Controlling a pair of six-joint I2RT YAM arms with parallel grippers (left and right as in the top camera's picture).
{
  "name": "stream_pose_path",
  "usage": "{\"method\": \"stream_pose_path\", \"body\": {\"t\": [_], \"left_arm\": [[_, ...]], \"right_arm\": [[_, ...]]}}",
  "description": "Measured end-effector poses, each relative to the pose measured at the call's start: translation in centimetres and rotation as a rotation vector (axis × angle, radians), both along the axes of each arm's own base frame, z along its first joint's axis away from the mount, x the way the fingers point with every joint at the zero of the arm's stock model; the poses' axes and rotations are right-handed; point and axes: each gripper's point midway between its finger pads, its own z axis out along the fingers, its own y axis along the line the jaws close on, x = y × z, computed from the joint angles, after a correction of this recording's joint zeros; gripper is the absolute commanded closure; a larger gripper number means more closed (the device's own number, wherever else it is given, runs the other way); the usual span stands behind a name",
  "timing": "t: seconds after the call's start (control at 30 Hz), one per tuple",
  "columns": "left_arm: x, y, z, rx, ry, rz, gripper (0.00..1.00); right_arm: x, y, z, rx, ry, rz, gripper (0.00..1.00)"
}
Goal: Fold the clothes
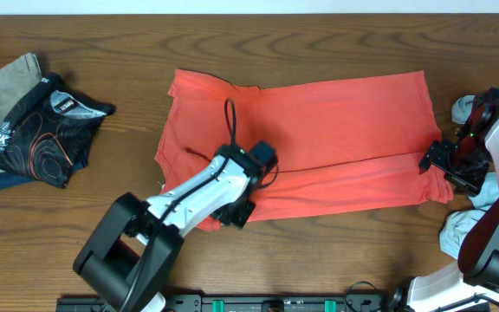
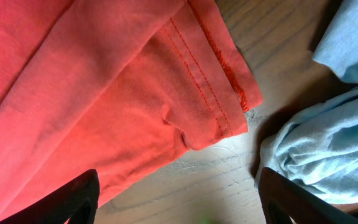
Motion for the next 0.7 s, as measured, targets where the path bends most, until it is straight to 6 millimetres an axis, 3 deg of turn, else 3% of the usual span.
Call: {"method": "stream_pose_path", "body": {"t": [0.2, 0.23, 0.27, 0.3, 0.33, 0.43, 0.7], "left_arm": [[10.7, -3.7, 5.7, -0.069, -0.456, -0.002, 0.92], [12.5, -4.4, 6.8, -0.091, -0.537, 0.009, 0.83], [13.9, -4.8, 7.8, -0.105, -0.598, 0.020, 0.60], [14.8, -4.9, 8.5, -0.113, -0.638, 0.029, 0.45], [15.5, -4.8, 9.1, -0.116, -0.674, 0.050, 0.40], [15.9, -3.6, 9.3, -0.086, -0.686, 0.086, 0.39], [12.8, -0.7, 8.1, 0.030, -0.559, 0.128, 0.40]], "right_arm": [[0.0, 0.0, 0.0, 0.000, 0.000, 0.000, 0.20], [0.0, 0.0, 0.0, 0.000, 0.001, 0.000, 0.20], [-0.1, 0.0, 0.0, 0.001, 0.002, 0.000, 0.19], [-0.1, 0.0, 0.0, 0.001, 0.004, 0.000, 0.19], [-0.1, 0.0, 0.0, 0.002, 0.004, 0.000, 0.19], [-0.1, 0.1, 0.0, 0.002, 0.005, 0.000, 0.19], [0.4, -0.2, -0.1, -0.007, -0.018, 0.000, 0.19]]}}
